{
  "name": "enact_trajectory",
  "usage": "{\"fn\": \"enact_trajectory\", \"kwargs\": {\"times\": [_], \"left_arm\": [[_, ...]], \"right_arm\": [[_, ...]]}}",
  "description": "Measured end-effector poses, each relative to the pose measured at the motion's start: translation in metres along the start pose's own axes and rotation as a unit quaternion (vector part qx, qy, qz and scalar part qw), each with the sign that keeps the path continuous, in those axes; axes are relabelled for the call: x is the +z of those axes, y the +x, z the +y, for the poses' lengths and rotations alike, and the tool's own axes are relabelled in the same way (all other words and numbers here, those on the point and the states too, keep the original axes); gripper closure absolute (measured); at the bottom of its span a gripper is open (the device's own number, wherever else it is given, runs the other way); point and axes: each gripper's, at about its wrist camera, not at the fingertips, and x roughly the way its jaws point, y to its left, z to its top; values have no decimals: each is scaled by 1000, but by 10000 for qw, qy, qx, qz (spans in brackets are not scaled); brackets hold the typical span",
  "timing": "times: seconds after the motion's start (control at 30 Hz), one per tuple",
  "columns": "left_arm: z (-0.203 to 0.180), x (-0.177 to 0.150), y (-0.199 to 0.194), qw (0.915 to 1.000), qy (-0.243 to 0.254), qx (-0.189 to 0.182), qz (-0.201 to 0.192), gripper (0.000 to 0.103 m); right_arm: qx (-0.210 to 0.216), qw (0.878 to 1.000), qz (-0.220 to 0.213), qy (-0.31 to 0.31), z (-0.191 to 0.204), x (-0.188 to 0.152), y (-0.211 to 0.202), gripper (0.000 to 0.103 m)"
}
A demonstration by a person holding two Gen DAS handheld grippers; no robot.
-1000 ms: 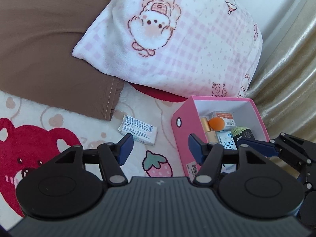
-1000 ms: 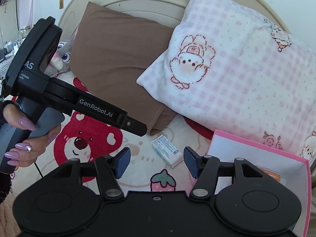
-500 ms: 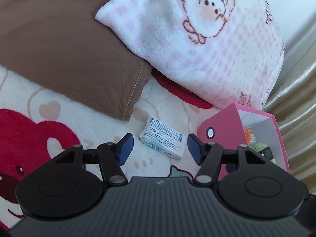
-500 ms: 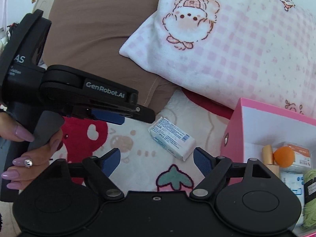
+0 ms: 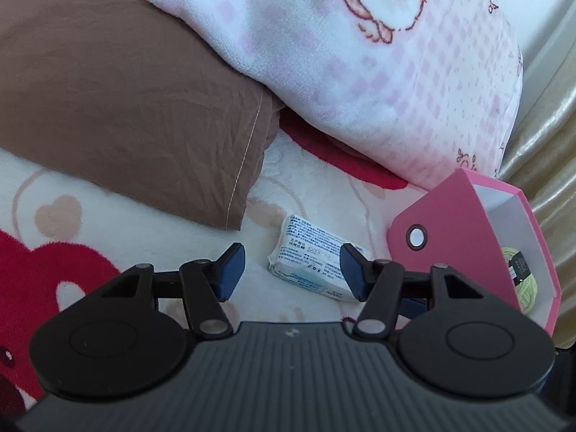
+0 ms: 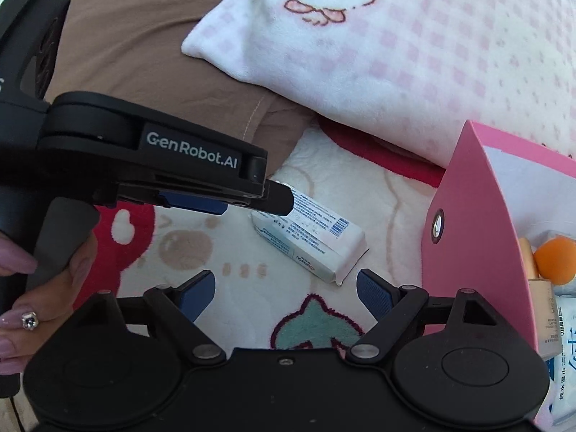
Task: Organize objects
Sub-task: 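Move the left tool toward the white soap bar on the blanket, then close the left gripper on the soap bar and lift it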
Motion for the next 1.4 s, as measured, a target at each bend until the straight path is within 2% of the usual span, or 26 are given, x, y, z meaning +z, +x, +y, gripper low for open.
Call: {"fn": "enact_trajectory", "kwargs": {"times": [0.13, 0.3, 0.43, 0.57, 0.7, 0.97, 1.07, 1.17, 1.3, 1.4], "left_arm": [[2, -7, 11, 9999, 71, -73, -36, 64], [7, -9, 13, 9996, -52, -167, -240, 64], [14, -5, 16, 9989, -277, -293, -221, 64], [13, -6, 18, 9985, -307, -452, -31, 67], [6, -8, 13, 9990, -183, -340, 205, 72], [9, -28, -15, 9934, -709, -179, 889, 72], [15, -39, -29, 9890, -983, -138, 1098, 72], [22, -55, -42, 9806, -1361, -136, 1406, 72], [32, -78, -67, 9747, -1735, -180, 1401, 72], [35, -82, -77, 9788, -1648, 100, 1209, 72]], "right_arm": [[-85, 9998, -24, -173, 3, -3, 13, 14], [-9, 9999, -29, -158, -4, -6, 24, 15], [-7, 9998, -63, -214, -2, -6, 24, 15], [82, 9992, -74, -373, 3, -5, 26, 15], [118, 9996, -15, -275, 2, -5, 25, 13], [547, 9982, 203, -163, 9, -17, 8, 13], [752, 9966, 303, -148, 15, -26, -2, 13], [1004, 9938, 436, -182, 18, -33, -11, 13], [1318, 9897, 488, -267, 21, -47, -28, 14], [1304, 9900, 489, -216, 20, -50, -31, 14]]}}
